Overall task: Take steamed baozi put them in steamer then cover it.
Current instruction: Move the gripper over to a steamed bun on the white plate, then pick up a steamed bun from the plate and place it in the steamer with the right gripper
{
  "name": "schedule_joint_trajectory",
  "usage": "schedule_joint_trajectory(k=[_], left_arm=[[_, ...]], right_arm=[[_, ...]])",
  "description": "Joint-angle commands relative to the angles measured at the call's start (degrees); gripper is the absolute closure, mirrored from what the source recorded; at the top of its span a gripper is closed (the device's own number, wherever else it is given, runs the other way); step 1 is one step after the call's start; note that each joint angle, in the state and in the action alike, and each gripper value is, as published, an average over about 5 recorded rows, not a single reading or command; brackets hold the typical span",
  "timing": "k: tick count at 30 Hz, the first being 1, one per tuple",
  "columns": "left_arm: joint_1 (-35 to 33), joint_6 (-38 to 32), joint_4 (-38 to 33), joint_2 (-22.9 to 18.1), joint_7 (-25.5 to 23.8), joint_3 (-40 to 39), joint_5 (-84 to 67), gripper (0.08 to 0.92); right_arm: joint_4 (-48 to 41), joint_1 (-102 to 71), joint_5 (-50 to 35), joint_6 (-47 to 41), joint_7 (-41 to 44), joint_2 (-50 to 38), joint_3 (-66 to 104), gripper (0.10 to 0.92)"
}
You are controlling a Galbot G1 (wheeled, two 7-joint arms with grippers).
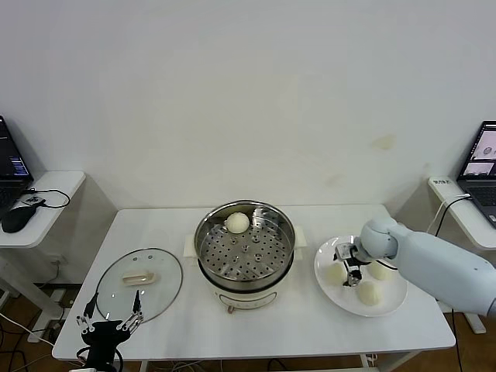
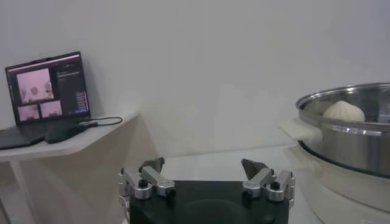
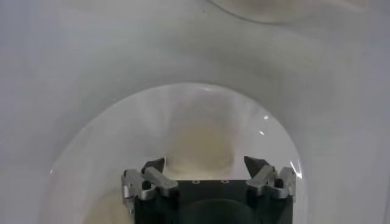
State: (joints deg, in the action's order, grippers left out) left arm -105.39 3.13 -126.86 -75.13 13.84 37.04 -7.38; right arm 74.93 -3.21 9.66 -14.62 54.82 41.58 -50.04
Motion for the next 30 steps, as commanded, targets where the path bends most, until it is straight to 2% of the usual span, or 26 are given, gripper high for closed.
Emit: schedule_joint_trajectory(k=[1,11,20,26,30], left_arm=[[-0.1,0.0,-0.2,-0.1,0.0,-0.1,0.0,0.177],[-0.2,0.0,-0.8,-0.2,0.1,-0.1,0.1,0.177],[0.1,0.1,-1.4,0.1,0.1,-0.5,0.1,0.177],[0.4,0.2,-1.5,0.4,0.0,-0.6,0.0,0.177],[0.5,0.1,-1.5,0.6,0.0,-0.6,-0.1,0.177]], right_arm=[[-1.1,-0.7,0.3,-0.1,0.3,1.1,0.7,0.323],[1.0,2.5,-0.9,0.5,2.7,-1.8,1.4,0.402],[7.8,23.3,-12.1,-2.0,4.5,-7.2,-6.2,0.4],[10.2,39.7,-21.5,-5.9,3.0,-1.4,-14.3,0.392],[11.4,43.6,-28.1,-9.5,0.1,5.6,-17.3,0.389]])
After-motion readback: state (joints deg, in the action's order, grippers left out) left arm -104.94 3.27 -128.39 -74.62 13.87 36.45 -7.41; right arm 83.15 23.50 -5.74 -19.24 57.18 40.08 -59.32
